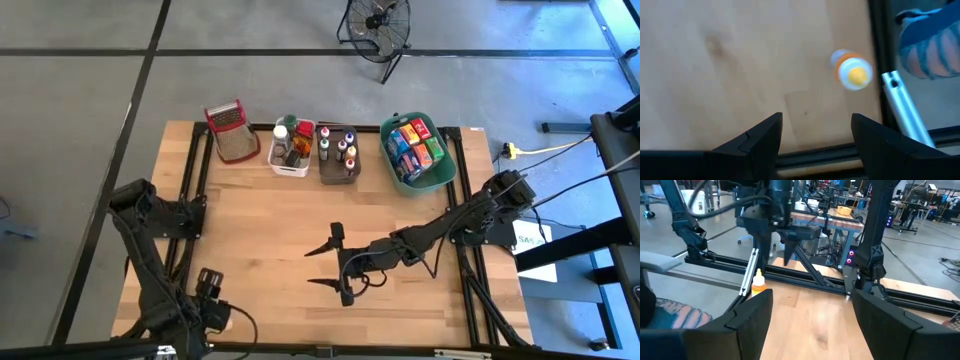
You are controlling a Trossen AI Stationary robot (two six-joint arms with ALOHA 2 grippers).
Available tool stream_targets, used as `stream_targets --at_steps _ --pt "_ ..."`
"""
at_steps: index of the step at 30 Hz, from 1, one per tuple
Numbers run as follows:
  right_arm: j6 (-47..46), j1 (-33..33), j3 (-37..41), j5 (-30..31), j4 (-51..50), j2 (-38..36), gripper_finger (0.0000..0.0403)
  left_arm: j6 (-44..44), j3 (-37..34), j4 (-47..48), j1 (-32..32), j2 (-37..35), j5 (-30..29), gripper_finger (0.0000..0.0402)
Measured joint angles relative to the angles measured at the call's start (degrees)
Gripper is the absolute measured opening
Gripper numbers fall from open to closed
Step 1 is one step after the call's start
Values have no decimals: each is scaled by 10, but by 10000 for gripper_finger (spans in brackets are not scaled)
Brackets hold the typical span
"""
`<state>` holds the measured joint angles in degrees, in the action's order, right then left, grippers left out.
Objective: Pick & Place Kitchen Items
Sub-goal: Put the yellow food coloring bottle into the black bin
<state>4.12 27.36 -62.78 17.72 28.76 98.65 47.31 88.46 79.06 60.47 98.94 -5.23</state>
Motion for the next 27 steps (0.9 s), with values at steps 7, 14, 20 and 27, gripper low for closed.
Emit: stream_targets --at_steps 7,14,20,27 --pt "-1 -1 0 0 0 0 277 -44 -2 -72 3 0 3 232" --pt "-3 1 0 0 0 0 277 -51 -11 -84 3 8 0 232" --pt "-15 1 0 0 -3 0 277 -51 -36 -87 3 27 10 232" --pt "-18 1 0 0 -2 0 277 -66 -36 -121 4 36 -3 232"
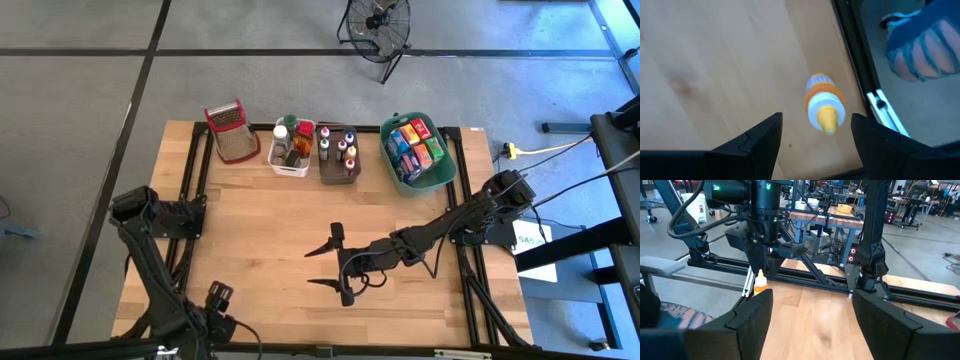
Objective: Pick & Place Kitchen Items
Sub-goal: Put the yellow food coloring bottle into the black bin
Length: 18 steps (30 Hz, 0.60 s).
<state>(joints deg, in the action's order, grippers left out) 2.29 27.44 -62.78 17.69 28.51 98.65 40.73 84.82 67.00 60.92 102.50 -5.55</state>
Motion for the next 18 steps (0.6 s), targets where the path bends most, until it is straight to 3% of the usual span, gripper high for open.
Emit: stream_targets --at_steps 7,18 --pt "-19 0 0 0 -3 0 277 16 0 1 24 0 -69 232" --pt "-20 0 0 0 -11 0 277 20 0 5 24 0 -74 232"
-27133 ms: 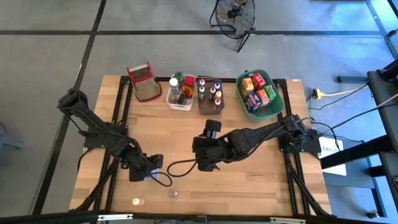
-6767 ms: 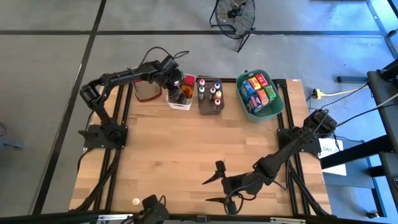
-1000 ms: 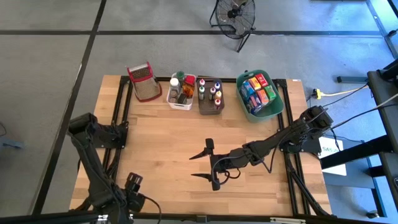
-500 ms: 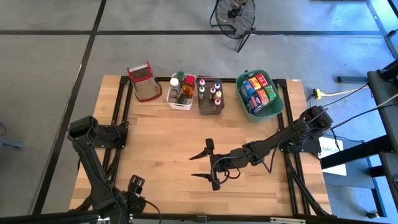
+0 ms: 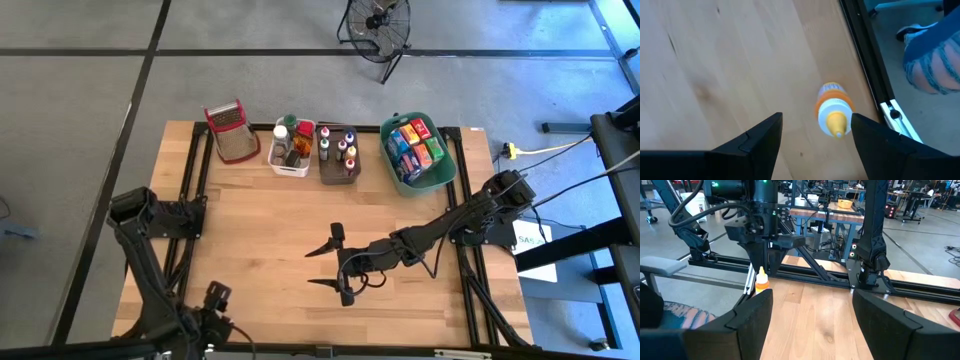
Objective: Pick & Place Kitchen Items
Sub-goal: Put the yellow food coloring bottle into the black bin
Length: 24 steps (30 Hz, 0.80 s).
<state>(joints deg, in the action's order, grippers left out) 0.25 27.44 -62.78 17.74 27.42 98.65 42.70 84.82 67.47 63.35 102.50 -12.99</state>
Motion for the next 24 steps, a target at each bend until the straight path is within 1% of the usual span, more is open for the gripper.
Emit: stream_targets --at_steps 3,9,13,14,18,24 --pt "0 0 0 0 0 0 277 -10 0 -1 -6 0 6 232" --pt "0 0 0 0 0 0 277 -20 -5 -10 -21 0 53 232" --pt "0 0 0 0 0 0 277 -48 -37 -66 -23 1 60 232" --pt "0 0 0 0 0 0 277 -50 -46 -77 -24 1 70 232" --pt "0 0 0 0 -1 0 277 -47 -76 -108 -33 1 97 232" --pt "0 0 0 0 -3 0 277 -75 -102 -145 -42 1 104 230"
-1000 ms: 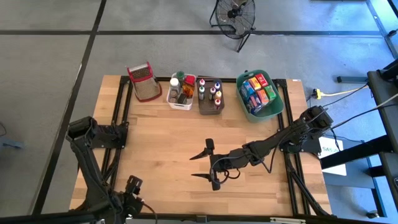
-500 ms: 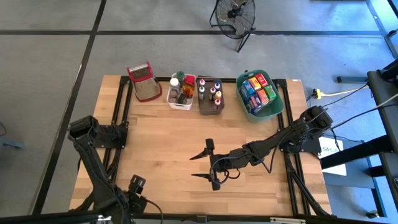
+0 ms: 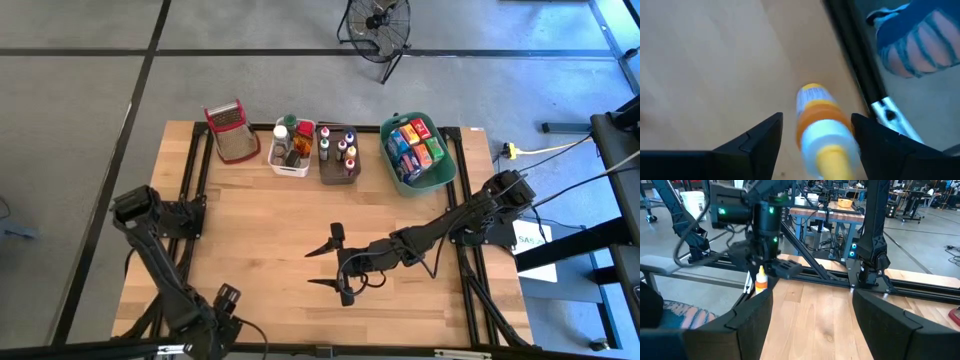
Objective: Pick & Place Kitchen Items
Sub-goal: Put the yellow food coloring bottle into the black bin
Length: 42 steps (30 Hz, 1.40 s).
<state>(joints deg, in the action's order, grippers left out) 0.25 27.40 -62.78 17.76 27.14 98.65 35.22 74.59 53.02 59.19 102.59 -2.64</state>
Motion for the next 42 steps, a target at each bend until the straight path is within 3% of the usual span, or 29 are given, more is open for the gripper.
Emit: stream_targets --at_steps 7,14,20,26,33,38,42 --pt "0 0 0 0 -4 0 277 -21 -34 -48 -13 0 36 205" --pt "0 0 0 0 -4 0 277 -36 -35 -40 -13 0 37 145" --pt "7 0 0 2 9 0 277 -56 -35 -16 -23 -21 37 144" --pt "17 2 0 2 46 0 277 -157 -23 69 -67 -69 3 144" --pt "81 44 0 49 95 -4 268 -335 -2 235 -220 -120 -57 144" --pt "186 97 0 124 136 -4 251 -516 -2 232 -386 -154 -72 144" --pt "266 140 0 238 175 -4 242 -663 12 183 -520 -161 -77 144"
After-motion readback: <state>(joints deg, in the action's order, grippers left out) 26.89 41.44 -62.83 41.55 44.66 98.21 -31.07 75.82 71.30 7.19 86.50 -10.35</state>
